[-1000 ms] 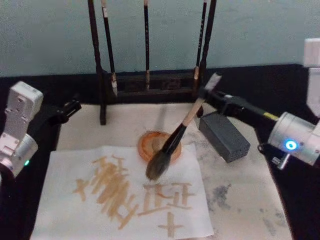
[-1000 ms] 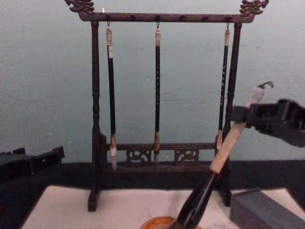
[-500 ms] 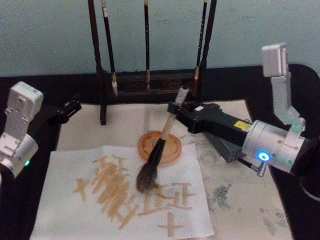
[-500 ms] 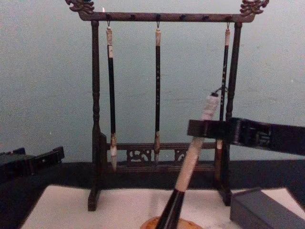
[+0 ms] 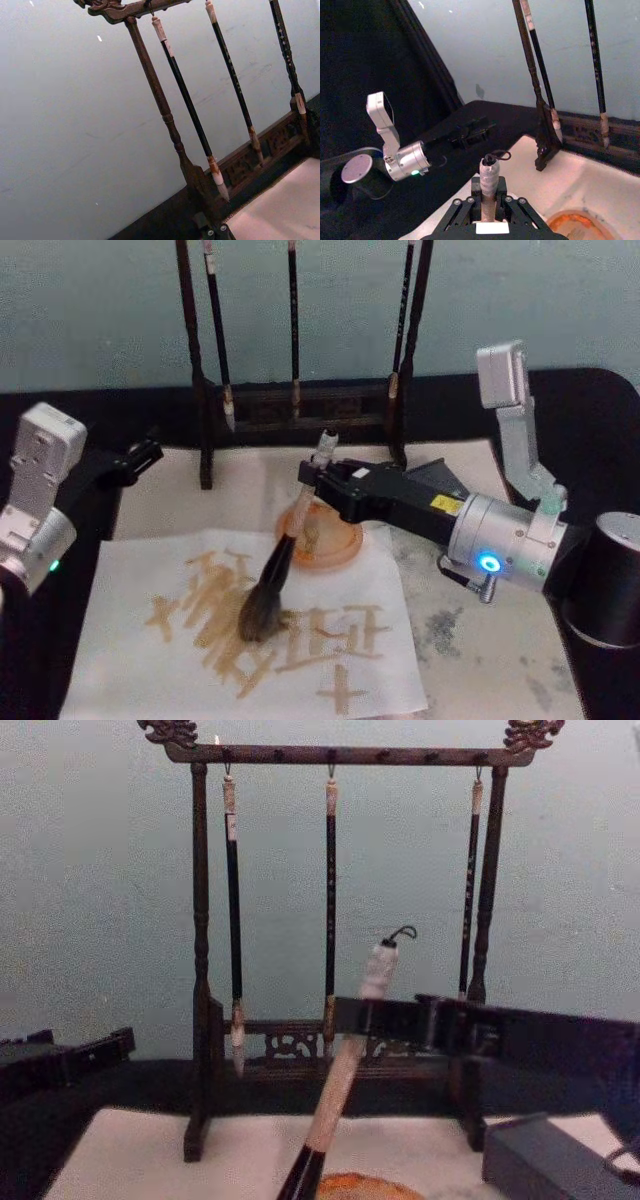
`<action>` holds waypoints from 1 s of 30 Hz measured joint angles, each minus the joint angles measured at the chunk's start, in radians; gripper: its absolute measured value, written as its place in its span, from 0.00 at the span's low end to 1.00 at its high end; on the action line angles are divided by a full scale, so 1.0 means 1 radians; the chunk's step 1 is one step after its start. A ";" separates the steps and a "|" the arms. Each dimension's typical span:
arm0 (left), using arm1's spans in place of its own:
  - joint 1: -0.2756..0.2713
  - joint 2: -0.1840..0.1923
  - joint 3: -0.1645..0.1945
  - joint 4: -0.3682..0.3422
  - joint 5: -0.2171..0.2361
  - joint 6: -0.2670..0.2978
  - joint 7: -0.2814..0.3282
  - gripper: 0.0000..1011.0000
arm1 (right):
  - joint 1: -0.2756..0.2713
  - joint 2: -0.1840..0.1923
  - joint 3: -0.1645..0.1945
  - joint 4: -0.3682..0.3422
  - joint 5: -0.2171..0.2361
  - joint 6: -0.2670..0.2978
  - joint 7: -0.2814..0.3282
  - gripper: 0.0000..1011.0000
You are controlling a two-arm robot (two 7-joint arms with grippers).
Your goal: Pick up the brush from the inkstone, write on the paper, then place the brush back to its original position.
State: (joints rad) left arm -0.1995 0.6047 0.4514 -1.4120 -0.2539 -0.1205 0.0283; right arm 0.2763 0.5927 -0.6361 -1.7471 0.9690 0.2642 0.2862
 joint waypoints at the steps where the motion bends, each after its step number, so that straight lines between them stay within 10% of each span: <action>1: 0.000 0.000 0.000 0.000 0.000 0.000 0.000 0.99 | 0.002 -0.006 -0.002 0.008 -0.004 0.002 0.003 0.17; 30: 0.000 0.000 0.000 0.000 0.000 0.000 0.000 0.99 | -0.074 0.045 0.088 0.012 -0.010 -0.014 0.025 0.17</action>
State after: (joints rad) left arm -0.1996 0.6047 0.4514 -1.4120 -0.2539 -0.1205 0.0283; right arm 0.2020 0.6377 -0.5485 -1.7353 0.9587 0.2499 0.3109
